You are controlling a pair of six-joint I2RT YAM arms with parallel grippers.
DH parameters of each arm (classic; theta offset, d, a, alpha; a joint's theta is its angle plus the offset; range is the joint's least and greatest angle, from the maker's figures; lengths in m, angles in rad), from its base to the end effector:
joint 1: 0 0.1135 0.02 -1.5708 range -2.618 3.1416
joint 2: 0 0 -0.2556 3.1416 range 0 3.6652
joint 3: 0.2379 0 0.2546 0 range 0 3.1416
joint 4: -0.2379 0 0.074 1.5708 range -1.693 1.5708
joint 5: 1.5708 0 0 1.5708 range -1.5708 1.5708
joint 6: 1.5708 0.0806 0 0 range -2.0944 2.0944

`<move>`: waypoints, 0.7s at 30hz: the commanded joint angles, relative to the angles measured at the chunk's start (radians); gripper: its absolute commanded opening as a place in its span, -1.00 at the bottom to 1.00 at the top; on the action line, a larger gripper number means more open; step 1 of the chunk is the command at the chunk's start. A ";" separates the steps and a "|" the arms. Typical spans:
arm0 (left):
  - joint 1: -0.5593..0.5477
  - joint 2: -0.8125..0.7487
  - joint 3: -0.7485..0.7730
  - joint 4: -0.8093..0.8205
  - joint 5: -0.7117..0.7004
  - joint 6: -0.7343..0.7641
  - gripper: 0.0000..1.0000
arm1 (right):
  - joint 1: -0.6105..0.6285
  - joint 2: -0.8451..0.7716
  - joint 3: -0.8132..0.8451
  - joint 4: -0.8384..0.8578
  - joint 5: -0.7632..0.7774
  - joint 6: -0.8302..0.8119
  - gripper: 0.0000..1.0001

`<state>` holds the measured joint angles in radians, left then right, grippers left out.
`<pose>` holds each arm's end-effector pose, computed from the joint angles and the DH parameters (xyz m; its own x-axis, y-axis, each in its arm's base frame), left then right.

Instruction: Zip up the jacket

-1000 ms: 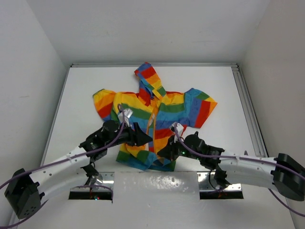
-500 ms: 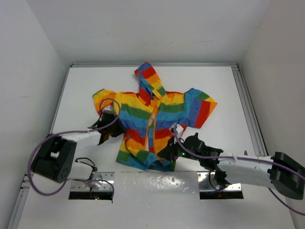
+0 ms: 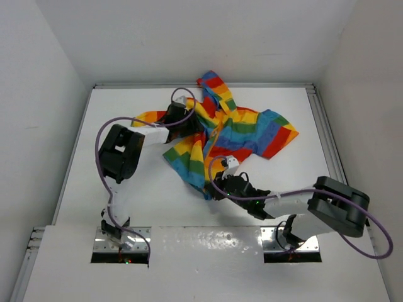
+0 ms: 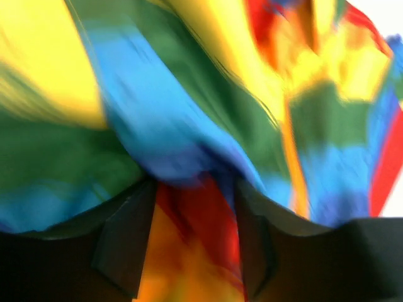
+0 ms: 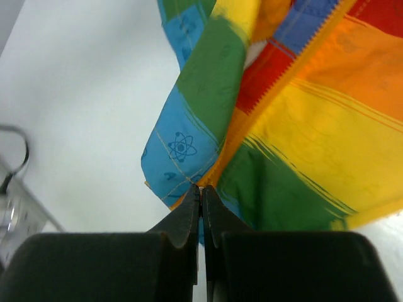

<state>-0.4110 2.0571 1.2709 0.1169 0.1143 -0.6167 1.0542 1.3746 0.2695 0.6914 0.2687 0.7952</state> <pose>0.4341 -0.1992 0.1112 -0.7410 -0.3038 -0.5989 0.0618 0.8572 -0.5113 0.1538 0.2275 0.1091 -0.6518 0.2462 -0.7173 -0.3611 0.7310 0.5791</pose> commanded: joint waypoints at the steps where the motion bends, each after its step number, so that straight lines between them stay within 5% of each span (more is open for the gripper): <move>1: -0.034 -0.122 -0.064 -0.037 -0.014 0.032 0.09 | -0.002 0.070 0.059 0.166 0.213 0.039 -1.00; 6: -0.055 -0.581 -0.476 0.035 -0.120 -0.024 0.08 | 0.000 0.141 0.088 0.198 0.213 0.041 -1.00; 11: -0.218 -0.998 -0.827 -0.078 -0.202 -0.141 -0.45 | -0.002 0.158 0.088 0.206 0.236 0.041 -1.00; 13: -0.262 -1.093 -0.959 -0.066 -0.150 -0.239 -0.45 | 0.000 0.158 0.074 0.218 0.239 0.041 -1.00; 17: -0.325 -1.212 -1.076 0.039 -0.052 -0.362 0.01 | 0.000 0.153 0.045 0.243 0.233 0.061 -1.00; 21: -0.403 -1.135 -1.067 0.177 -0.019 -0.416 0.18 | 0.030 0.141 0.037 0.214 0.257 0.053 -1.00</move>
<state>-0.7692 0.8963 0.1780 0.1104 0.0475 -0.9424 1.0634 1.5349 0.3115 0.8639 0.4782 0.8413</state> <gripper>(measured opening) 0.585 0.002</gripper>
